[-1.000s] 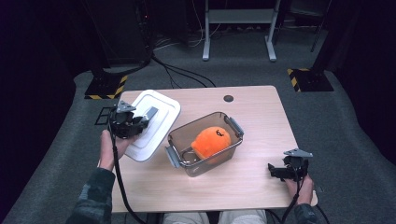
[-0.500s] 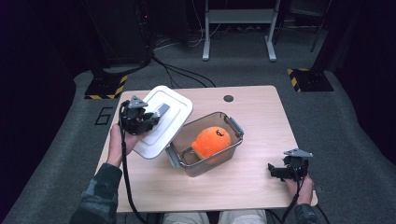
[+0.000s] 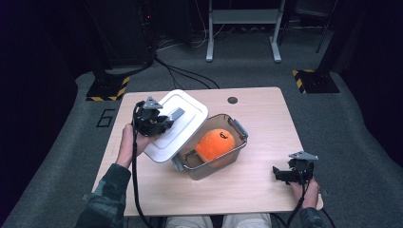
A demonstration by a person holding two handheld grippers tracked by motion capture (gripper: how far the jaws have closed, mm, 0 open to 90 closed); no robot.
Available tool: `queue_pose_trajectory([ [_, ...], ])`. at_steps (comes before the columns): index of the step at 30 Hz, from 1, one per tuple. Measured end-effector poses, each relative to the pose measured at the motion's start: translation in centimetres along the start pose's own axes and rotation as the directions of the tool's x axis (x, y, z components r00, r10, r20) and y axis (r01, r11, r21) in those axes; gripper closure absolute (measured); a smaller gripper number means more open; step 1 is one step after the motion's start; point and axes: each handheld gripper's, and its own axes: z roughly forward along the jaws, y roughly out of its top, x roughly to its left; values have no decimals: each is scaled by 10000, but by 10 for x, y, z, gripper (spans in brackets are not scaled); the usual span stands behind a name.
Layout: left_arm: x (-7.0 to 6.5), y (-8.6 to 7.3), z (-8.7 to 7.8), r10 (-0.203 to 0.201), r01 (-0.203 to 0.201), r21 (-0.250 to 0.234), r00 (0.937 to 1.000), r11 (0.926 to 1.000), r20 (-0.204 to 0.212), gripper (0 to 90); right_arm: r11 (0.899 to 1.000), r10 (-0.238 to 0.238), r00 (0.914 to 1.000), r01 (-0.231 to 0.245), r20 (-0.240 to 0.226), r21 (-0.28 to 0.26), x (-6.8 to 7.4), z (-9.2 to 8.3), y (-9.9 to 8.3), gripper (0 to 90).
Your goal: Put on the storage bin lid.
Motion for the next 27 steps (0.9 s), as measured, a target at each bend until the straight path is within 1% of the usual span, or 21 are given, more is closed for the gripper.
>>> queue_pose_trajectory([
  [8, -12, 8, 12, 368, -371, 62, 9985, 9993, 410, 662, 10000, -67, 10000, 67, -5, -28, -1, 0, 0, 7],
  [13, -19, 13, 21, 503, -512, 129, 9968, 9986, 629, 662, 10000, -72, 10000, 72, -10, -35, -1, 0, 0, 9],
  [18, -24, 16, 28, 734, -755, 205, 9933, 9969, 894, 662, 10000, -74, 10000, 74, -13, -41, -1, 0, 0, 10],
  [19, -26, 17, 31, 767, -793, 217, 9919, 9966, 1012, 662, 10000, -72, 10000, 72, -12, -41, -1, 0, 0, 10],
  [20, -26, 17, 31, 767, -793, 217, 9919, 9966, 1012, 662, 10000, -72, 10000, 72, -12, -41, -1, 0, 0, 10],
  [21, -26, 17, 33, 876, -903, 219, 9907, 9957, 1036, 662, 10000, -75, 10000, 75, -12, -41, -1, 0, 0, 10],
  [23, -28, 18, 36, 969, -1011, 306, 9884, 9944, 1169, 662, 10000, -74, 10000, 74, -13, -41, -1, 0, 0, 10],
  [27, -32, 20, 42, 1094, -1148, 311, 9840, 9929, 1405, 662, 10000, -70, 10000, 70, -10, -43, 0, 0, 0, 10],
])
